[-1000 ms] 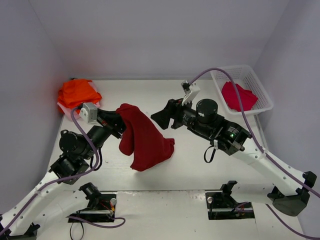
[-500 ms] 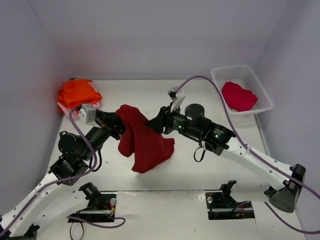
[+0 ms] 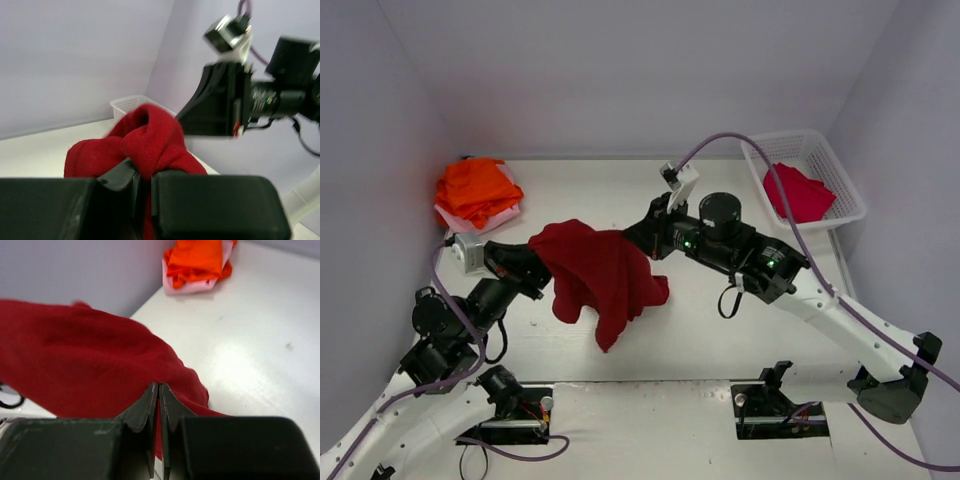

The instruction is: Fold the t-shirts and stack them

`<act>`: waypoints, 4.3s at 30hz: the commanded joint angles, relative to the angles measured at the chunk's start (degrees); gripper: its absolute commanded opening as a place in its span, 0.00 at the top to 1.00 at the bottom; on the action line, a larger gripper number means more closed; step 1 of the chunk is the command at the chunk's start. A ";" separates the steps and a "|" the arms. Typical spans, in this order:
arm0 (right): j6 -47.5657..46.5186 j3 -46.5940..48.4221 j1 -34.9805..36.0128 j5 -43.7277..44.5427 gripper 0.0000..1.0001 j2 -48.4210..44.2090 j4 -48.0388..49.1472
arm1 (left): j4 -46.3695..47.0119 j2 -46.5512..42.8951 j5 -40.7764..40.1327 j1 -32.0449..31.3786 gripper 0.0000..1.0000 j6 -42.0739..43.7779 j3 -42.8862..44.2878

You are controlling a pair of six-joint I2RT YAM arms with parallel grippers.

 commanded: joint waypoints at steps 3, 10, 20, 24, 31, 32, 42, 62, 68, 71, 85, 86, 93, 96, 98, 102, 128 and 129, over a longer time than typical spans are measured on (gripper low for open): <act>-4.75 12.94 0.09 3.34 1.00 -0.28 -3.94 | 0.62 -5.31 -2.62 0.23 1.00 -1.21 -1.93; -4.04 10.13 0.09 3.43 1.00 -0.11 -3.15 | -1.67 -3.21 -2.62 0.32 1.00 0.02 1.23; -7.29 19.80 0.09 2.90 1.00 1.12 -6.67 | -6.42 -3.56 -3.85 0.23 0.24 -1.47 -1.14; -8.17 22.17 0.17 3.86 1.00 1.03 -7.19 | -6.16 -3.56 -3.59 0.23 0.22 -2.09 -2.64; -8.97 23.32 0.17 4.40 1.00 -0.11 -7.90 | -2.73 -3.30 -3.32 0.23 0.22 -2.97 -5.19; -9.05 22.97 0.09 4.57 1.00 -0.37 -7.90 | -2.38 -3.30 -3.15 0.32 0.22 -3.06 -5.54; -9.14 23.05 0.17 6.06 1.00 -2.04 -8.42 | 4.12 -3.38 -3.23 0.23 0.22 -6.39 -10.55; -5.63 16.47 0.18 5.62 1.00 2.53 -2.80 | 31.19 13.14 0.63 -1.44 0.22 -16.41 -15.21; -6.42 14.18 0.18 8.70 1.00 4.10 -2.19 | 32.52 12.88 0.63 -1.44 0.22 -17.91 -15.12; -6.42 13.39 0.18 8.97 1.00 5.07 -1.22 | 32.34 12.35 0.37 -1.62 0.22 -18.00 -15.21; -5.71 13.04 0.18 9.23 1.00 4.99 -0.34 | 39.55 18.59 0.28 -2.76 0.34 -19.67 -17.40; -5.63 13.04 0.18 9.14 1.00 5.16 -0.25 | 39.64 18.50 0.19 -2.85 0.42 -19.67 -17.49; -5.19 13.82 0.18 8.44 1.00 5.60 0.28 | 36.56 16.22 -0.95 -2.85 0.98 -18.88 -17.76; -5.10 14.26 0.18 8.35 1.00 5.60 0.28 | 35.69 15.08 -1.56 -2.76 1.00 -18.53 -17.93; -5.28 14.70 0.18 8.35 1.00 5.52 0.28 | 35.24 14.64 -1.74 -2.76 1.00 -18.26 -17.76; -5.80 15.06 0.18 8.88 1.00 5.25 -0.16 | 32.18 12.80 -2.00 -2.76 1.00 -17.21 -16.79; -4.75 -0.50 -4.57 13.02 1.00 -9.87 -9.22 | 6.59 1.89 -8.16 -2.59 1.00 -7.28 -7.21; -4.49 -0.85 -4.57 12.23 1.00 -9.43 -8.78 | 6.42 1.98 -8.16 -2.58 1.00 -7.28 -7.12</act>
